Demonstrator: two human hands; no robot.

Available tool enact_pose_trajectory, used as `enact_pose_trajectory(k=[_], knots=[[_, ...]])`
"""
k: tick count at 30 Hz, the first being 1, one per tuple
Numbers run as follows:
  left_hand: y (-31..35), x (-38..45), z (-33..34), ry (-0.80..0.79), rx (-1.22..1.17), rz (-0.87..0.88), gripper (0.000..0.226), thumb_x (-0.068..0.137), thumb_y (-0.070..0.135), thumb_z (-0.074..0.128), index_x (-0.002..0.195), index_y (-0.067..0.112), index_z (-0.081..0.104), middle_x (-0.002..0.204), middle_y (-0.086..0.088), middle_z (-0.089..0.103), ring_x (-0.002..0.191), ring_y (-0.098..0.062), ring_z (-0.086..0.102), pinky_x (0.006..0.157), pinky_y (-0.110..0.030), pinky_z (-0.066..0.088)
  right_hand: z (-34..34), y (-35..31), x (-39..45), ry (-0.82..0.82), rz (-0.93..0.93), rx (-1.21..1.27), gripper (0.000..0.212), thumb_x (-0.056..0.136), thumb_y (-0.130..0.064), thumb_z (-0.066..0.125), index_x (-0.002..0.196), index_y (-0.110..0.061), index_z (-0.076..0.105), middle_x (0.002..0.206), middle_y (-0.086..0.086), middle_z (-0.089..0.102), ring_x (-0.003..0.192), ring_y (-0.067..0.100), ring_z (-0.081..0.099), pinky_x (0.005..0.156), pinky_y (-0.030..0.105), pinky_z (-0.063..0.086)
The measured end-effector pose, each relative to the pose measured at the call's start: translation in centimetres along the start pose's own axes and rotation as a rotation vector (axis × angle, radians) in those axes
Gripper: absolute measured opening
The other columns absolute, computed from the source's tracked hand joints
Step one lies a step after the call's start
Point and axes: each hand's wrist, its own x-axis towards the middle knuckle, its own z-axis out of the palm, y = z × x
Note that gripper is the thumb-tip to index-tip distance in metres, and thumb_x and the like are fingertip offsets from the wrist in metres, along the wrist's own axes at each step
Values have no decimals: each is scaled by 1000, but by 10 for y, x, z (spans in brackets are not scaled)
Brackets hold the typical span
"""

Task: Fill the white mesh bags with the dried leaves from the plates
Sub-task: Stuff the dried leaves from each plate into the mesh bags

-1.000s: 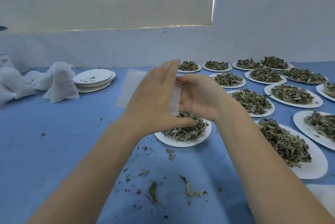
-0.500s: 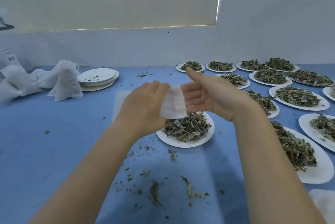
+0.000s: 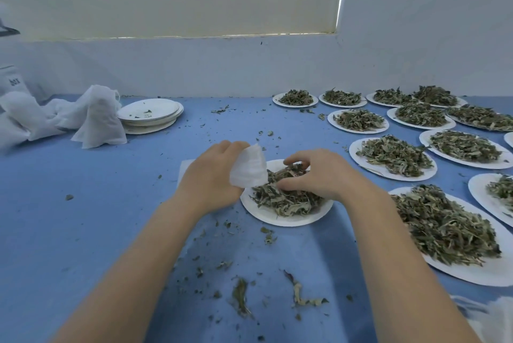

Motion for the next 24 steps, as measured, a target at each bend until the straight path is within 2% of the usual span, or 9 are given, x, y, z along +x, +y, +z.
enact_pose_trajectory(k=[3, 6, 9, 13, 17, 20, 24], knots=[[-3, 2, 6, 40, 6, 57, 63, 69, 11, 67, 128, 17, 46, 116, -3, 51, 101, -25, 49, 68, -28, 33, 1, -2, 3, 37, -52, -46, 26, 80, -40, 69, 104, -31, 67, 104, -6, 52, 91, 9, 46, 70, 23, 35], [-6, 0, 13, 61, 19, 73, 69, 66, 13, 72, 129, 14, 45, 120, -6, 50, 102, -29, 51, 70, -30, 36, 1, -2, 5, 43, -89, -86, 15, 84, -32, 67, 97, -27, 71, 92, -8, 58, 80, 6, 49, 58, 15, 37], [-6, -3, 17, 127, -16, 61, 67, 64, 9, 72, 126, 9, 48, 117, -10, 53, 99, -31, 53, 72, -29, 35, -2, -1, 5, 44, -120, -96, 6, 85, -25, 68, 89, -27, 72, 78, -13, 56, 73, 3, 49, 52, 7, 33], [-5, -2, 19, 142, -4, 95, 62, 61, 4, 73, 120, 7, 53, 110, -12, 55, 93, -34, 55, 71, -30, 36, -11, -1, 2, 128, -144, 1, 5, 85, -22, 68, 86, -25, 72, 84, -5, 66, 66, -1, 50, 50, 4, 36], [-3, -2, 19, 155, 13, 107, 62, 58, 2, 72, 118, 5, 54, 105, -14, 57, 88, -36, 56, 73, -35, 39, -20, -5, 0, 299, -196, 89, 6, 84, -23, 69, 88, -26, 73, 73, -17, 60, 67, -5, 50, 56, -2, 35], [-2, -3, 20, 175, -6, 70, 64, 63, 8, 73, 123, 6, 51, 112, -13, 58, 97, -35, 55, 80, -37, 39, -16, -13, 1, 334, -225, 86, 7, 83, -24, 71, 88, -26, 74, 68, -24, 56, 66, -7, 50, 58, -3, 35], [2, -2, 22, 176, 3, 42, 67, 66, 14, 75, 127, 9, 48, 116, -11, 57, 100, -33, 53, 83, -37, 39, -7, -21, 4, 322, -242, 33, 6, 83, -25, 71, 87, -27, 75, 73, -13, 63, 65, -4, 51, 59, -3, 36]])
